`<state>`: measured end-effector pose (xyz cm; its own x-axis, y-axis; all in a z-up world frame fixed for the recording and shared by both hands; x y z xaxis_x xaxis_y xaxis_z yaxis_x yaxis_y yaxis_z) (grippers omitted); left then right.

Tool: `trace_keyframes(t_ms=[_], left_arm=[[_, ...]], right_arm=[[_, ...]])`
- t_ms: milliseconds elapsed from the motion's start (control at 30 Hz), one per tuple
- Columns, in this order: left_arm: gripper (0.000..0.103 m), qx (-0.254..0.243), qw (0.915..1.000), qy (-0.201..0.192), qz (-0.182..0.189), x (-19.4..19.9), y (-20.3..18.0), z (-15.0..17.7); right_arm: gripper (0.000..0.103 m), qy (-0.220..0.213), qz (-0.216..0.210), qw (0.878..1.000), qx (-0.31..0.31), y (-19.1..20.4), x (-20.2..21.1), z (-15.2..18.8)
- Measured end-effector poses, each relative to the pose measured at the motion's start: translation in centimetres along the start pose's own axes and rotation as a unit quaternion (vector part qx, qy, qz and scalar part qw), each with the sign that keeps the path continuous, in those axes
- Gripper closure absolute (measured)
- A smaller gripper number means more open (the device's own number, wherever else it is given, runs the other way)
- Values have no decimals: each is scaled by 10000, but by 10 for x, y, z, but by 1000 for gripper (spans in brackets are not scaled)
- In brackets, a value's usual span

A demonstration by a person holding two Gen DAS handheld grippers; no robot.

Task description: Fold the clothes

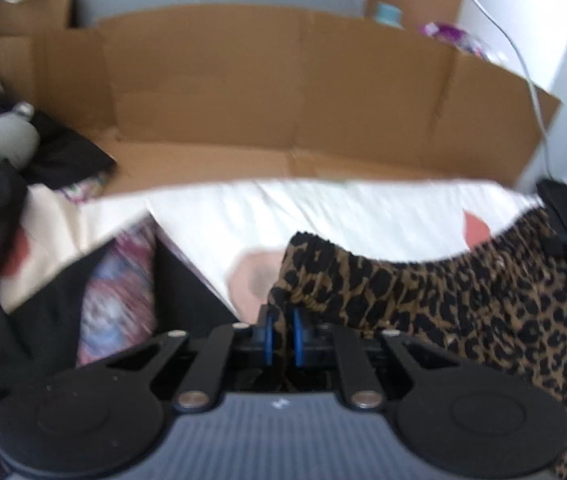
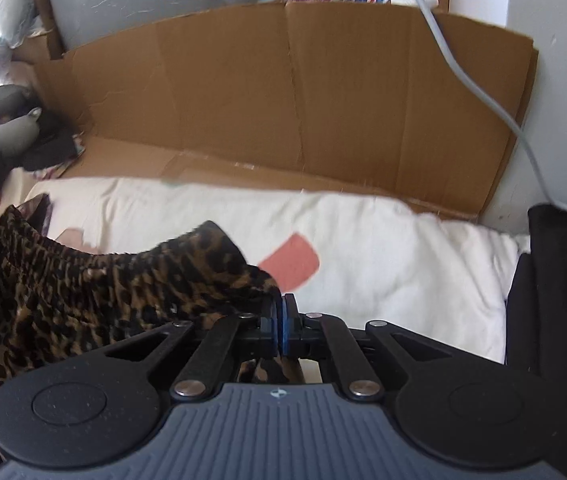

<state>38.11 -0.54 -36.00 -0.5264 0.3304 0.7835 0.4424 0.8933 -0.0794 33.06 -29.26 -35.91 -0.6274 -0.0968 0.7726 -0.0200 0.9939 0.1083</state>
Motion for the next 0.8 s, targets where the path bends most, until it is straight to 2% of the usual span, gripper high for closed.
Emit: trace_keyframes(t_ms=[67, 167, 300, 367, 433, 500, 533, 600, 767, 800], left_arm=[[92, 106, 9999, 28, -8, -8, 8, -12], [92, 96, 9995, 298, -19, -29, 13, -13], [89, -17, 9978, 648, -108, -55, 14, 1], [85, 183, 9972, 718, -63, -59, 17, 5], [83, 308, 9967, 746, -17, -59, 19, 6], [77, 296, 9964, 800, -26, -61, 19, 5], [75, 248, 9961, 846, -52, -64, 19, 5], [70, 169, 9955, 932, -105, -70, 19, 5], [71, 424, 9931, 1095, -19, -79, 23, 13], [75, 384, 9930, 1116, 20, -79, 22, 14]], right_arm=[[103, -10, 81, 9999, -58, 1, -8, -7], [103, 96, 220, 9997, -38, 4, -25, -13], [100, 595, 282, 9978, 18, 2, -52, -9], [89, 587, 293, 9977, 189, 6, -53, -9], [56, 461, 203, 9984, 250, 11, -49, -11], [42, 352, 178, 9988, 306, 15, -46, -15], [37, 437, 262, 9981, 359, 15, -51, -14], [37, 611, 425, 9961, 464, 16, -61, -12], [40, 995, 399, 9932, 457, 12, -89, 4], [60, 957, 310, 9939, 447, 12, -88, 4]])
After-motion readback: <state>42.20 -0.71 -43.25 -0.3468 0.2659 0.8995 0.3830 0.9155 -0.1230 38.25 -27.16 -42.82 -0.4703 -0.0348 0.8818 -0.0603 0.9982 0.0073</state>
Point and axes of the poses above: each gripper's, at about its wrist camera, not at the fingertips, and x roughly against the way its jaws point, y to its left, z to its underside, the point moved 7 cm from there along -x, roughly the way its jaws point, and after that the axes turned 1 degree about x, right-handed, at the moved point
